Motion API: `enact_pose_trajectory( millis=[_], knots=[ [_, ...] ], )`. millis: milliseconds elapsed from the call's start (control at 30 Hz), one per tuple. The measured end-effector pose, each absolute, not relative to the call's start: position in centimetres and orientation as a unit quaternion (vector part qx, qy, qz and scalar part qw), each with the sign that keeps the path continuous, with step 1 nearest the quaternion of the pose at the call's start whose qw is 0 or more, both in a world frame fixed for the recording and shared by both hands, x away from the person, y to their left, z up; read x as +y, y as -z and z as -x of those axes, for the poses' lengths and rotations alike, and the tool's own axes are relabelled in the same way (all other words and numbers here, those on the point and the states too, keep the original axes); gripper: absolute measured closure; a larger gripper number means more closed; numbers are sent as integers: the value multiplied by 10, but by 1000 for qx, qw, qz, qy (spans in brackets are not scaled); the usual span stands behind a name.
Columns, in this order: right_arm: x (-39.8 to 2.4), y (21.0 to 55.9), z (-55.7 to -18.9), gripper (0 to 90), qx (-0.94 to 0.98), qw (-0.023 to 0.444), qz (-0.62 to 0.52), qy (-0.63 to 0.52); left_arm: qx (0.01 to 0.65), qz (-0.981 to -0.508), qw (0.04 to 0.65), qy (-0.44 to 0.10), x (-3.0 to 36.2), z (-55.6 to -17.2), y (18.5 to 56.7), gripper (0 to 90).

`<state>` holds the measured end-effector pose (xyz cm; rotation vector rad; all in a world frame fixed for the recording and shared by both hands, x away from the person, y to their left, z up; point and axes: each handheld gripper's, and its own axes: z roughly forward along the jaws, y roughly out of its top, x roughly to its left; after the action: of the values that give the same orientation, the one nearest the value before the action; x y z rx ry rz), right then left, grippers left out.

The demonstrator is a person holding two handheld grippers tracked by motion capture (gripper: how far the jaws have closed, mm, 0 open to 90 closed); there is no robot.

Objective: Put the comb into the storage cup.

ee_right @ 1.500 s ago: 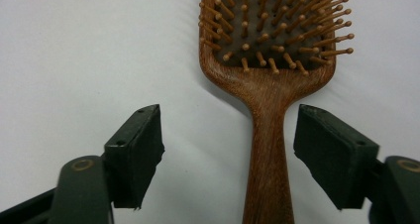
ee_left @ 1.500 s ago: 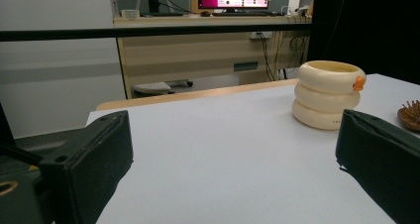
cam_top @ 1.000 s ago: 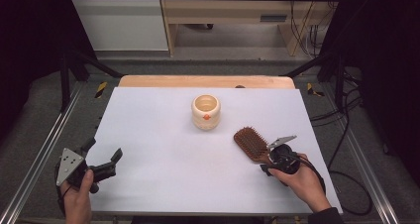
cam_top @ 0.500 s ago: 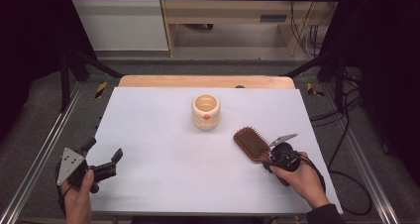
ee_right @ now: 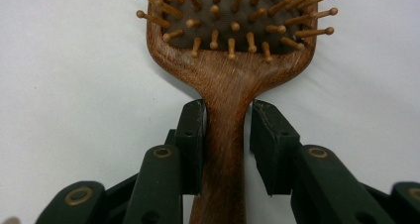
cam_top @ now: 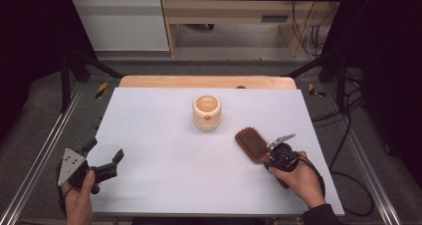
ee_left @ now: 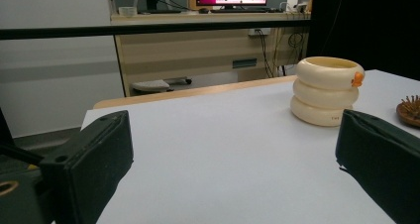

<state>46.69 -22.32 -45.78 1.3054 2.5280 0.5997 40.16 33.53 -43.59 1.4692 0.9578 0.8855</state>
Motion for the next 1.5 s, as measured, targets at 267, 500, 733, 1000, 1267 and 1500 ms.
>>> enact_pose_trajectory(
  millis=[267,500,733,1000,1267,1500],
  knots=[
    [-222,456,-469,703,860,101,-460,-197,404,-623,556,-375,335,-403,436,15],
    [-223,456,-471,726,862,95,-456,-198,404,-622,556,-375,336,-402,436,15],
    [-226,456,-469,728,857,98,-458,-214,406,-620,556,-376,337,-402,436,16],
    [-231,455,-464,728,847,111,-460,-241,405,-621,556,-375,336,-402,436,16],
    [-233,440,-455,728,827,126,-450,-313,399,-626,559,-370,332,-401,435,16],
    [-222,428,-450,728,808,145,-431,-374,386,-634,569,-355,322,-398,432,16]
  ],
)
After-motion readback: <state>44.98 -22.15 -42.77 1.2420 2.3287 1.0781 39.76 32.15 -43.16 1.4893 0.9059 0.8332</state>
